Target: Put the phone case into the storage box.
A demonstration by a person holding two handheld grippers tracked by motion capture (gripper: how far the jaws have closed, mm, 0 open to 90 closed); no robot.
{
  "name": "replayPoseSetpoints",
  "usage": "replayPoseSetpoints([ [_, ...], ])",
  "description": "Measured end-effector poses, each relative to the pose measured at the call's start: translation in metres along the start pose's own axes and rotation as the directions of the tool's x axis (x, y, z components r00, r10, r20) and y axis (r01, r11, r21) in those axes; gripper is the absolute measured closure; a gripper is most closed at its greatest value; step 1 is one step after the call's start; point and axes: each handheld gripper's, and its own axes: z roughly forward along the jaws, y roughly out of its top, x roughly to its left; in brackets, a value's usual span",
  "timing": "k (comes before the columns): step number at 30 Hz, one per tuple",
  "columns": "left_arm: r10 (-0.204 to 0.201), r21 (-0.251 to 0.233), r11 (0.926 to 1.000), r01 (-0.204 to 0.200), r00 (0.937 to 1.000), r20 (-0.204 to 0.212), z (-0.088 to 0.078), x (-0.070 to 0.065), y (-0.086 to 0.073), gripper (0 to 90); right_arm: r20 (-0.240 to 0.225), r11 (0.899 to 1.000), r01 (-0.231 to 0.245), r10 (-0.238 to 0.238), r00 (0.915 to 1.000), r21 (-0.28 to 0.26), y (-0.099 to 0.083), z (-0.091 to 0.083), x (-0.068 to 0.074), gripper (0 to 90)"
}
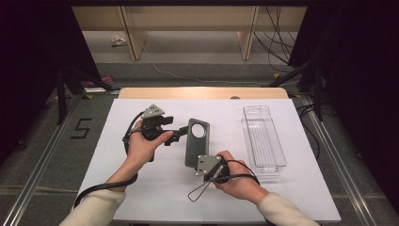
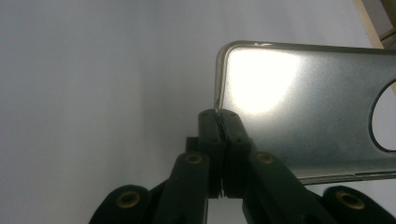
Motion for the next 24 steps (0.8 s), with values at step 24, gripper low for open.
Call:
replayPoseSetpoints([
  [24,-0.091,0.090,0.9921,0.088,0.9952,0.035,0.020,0.008,-0.004,49.1,0.022,0.999,0.042,-0.042,0.9989,-0.002,0.006,0.000,0.006,89.4],
])
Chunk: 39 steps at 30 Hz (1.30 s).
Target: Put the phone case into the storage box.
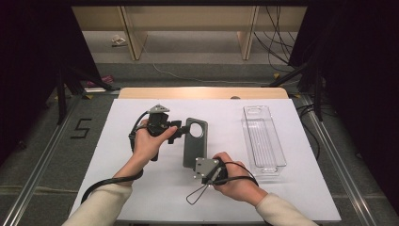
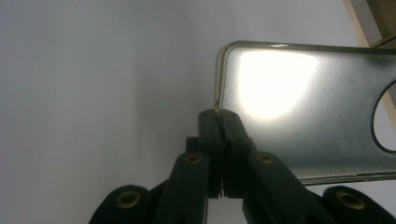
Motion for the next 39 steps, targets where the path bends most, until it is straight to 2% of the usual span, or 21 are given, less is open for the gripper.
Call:
replayPoseSetpoints([
  [2,0.007,-0.001,1.0000,-0.007,1.0000,0.003,0.001,0.000,-0.001,51.2,-0.001,1.000,0.004,-0.004,1.0000,0.001,0.000,0.000,0.000,89.4],
  [3,0.004,0.000,1.0000,-0.004,1.0000,0.003,0.001,0.000,-0.001,51.8,0.011,1.000,0.003,-0.003,0.9999,0.002,0.000,0.000,0.001,89.4],
  [14,-0.032,0.016,0.9994,0.032,0.9993,0.018,0.004,0.000,-0.005,60.7,0.008,1.000,0.008,-0.008,0.9999,-0.002,0.002,0.000,0.003,89.4],
  [21,-0.059,-0.003,0.9983,0.059,0.9979,0.026,0.005,-0.001,-0.007,66.8,0.001,1.000,0.015,-0.015,0.9999,0.001,0.002,0.001,0.004,89.3],
  [27,-0.065,-0.026,0.9974,0.067,0.9970,0.042,0.005,-0.009,-0.008,72.5,-0.004,1.000,0.023,-0.023,0.9997,0.008,-0.001,0.005,0.005,89.3],
  [36,-0.045,-0.074,0.9960,0.051,0.9955,0.083,0.003,-0.024,-0.007,78.7,-0.006,0.999,0.038,-0.038,0.9993,0.023,-0.006,0.011,0.003,89.2],
  [39,-0.025,-0.091,0.9952,0.034,0.9948,0.099,0.003,-0.028,-0.007,81.6,0.001,0.999,0.036,-0.036,0.9993,0.029,-0.009,0.013,0.002,88.4],
])
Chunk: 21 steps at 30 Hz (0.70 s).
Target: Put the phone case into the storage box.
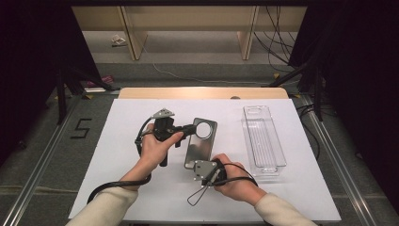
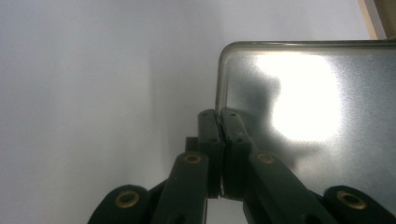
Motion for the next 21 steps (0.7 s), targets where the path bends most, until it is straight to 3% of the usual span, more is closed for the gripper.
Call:
replayPoseSetpoints([
  [2,0.029,-0.015,0.9995,-0.028,0.9996,0.008,-0.001,-0.003,0.000,82.0,-0.003,1.000,-0.016,0.016,0.9999,-0.004,-0.001,0.000,-0.001,87.8],
  [4,0.070,-0.026,0.9972,-0.070,0.9974,-0.015,-0.001,-0.004,0.000,82.2,0.015,1.000,-0.024,0.025,0.9996,-0.016,-0.002,0.000,-0.002,86.5],
  [11,0.133,-0.066,0.9886,-0.136,0.9903,-0.038,-0.004,-0.002,0.000,82.2,0.085,0.993,-0.066,0.074,0.9936,-0.094,-0.005,-0.004,-0.007,67.4],
  [16,0.164,-0.081,0.9826,-0.167,0.9854,-0.045,-0.006,-0.001,0.000,82.2,0.110,0.979,-0.140,0.158,0.9813,-0.151,-0.006,-0.006,-0.010,51.5],
  [21,0.187,-0.094,0.9771,-0.191,0.9811,-0.049,-0.007,-0.001,-0.003,82.2,0.117,0.957,-0.213,0.239,0.9639,-0.198,-0.010,-0.009,-0.015,44.5],
])
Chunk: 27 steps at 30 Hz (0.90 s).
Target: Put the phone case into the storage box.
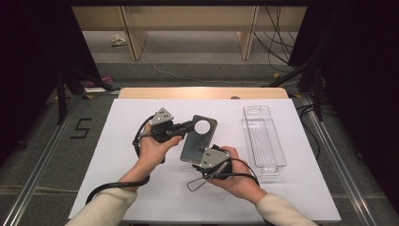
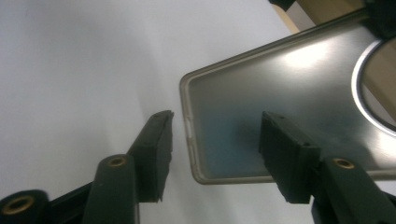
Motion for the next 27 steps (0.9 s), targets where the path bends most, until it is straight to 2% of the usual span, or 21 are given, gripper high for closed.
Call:
replayPoseSetpoints([
  [4,0.006,-0.007,1.0000,-0.006,1.0000,-0.006,-0.001,0.000,0.000,82.1,0.022,0.997,-0.068,0.068,0.9974,-0.029,-0.001,-0.002,-0.006,37.1],
  [8,0.008,-0.025,0.9997,-0.008,0.9999,-0.010,-0.003,0.001,-0.001,82.1,0.033,0.989,-0.139,0.141,0.9895,-0.057,-0.002,-0.005,-0.011,32.7],
  [13,0.004,-0.039,0.9992,-0.005,0.9997,-0.022,-0.005,0.003,-0.003,82.1,0.038,0.979,-0.184,0.187,0.9816,-0.083,-0.002,-0.007,-0.015,28.0],
  [15,-0.001,-0.044,0.9990,0.000,0.9998,-0.022,-0.006,0.004,-0.003,82.1,0.045,0.973,-0.209,0.214,0.9757,-0.096,-0.003,-0.008,-0.016,24.7],
  [19,-0.001,-0.048,0.9988,-0.001,0.9995,-0.032,-0.007,0.005,-0.004,82.1,0.049,0.959,-0.257,0.264,0.9634,-0.118,-0.004,-0.010,-0.021,25.3],
  [23,0.001,-0.053,0.9986,-0.002,0.9994,-0.035,-0.008,0.005,-0.005,82.1,0.054,0.941,-0.307,0.317,0.9469,-0.138,-0.007,-0.012,-0.027,25.3],
  [27,0.000,-0.059,0.9983,-0.002,0.9993,-0.037,-0.009,0.005,-0.006,82.1,0.064,0.933,-0.329,0.341,0.9378,-0.148,-0.009,-0.014,-0.031,25.3],
])
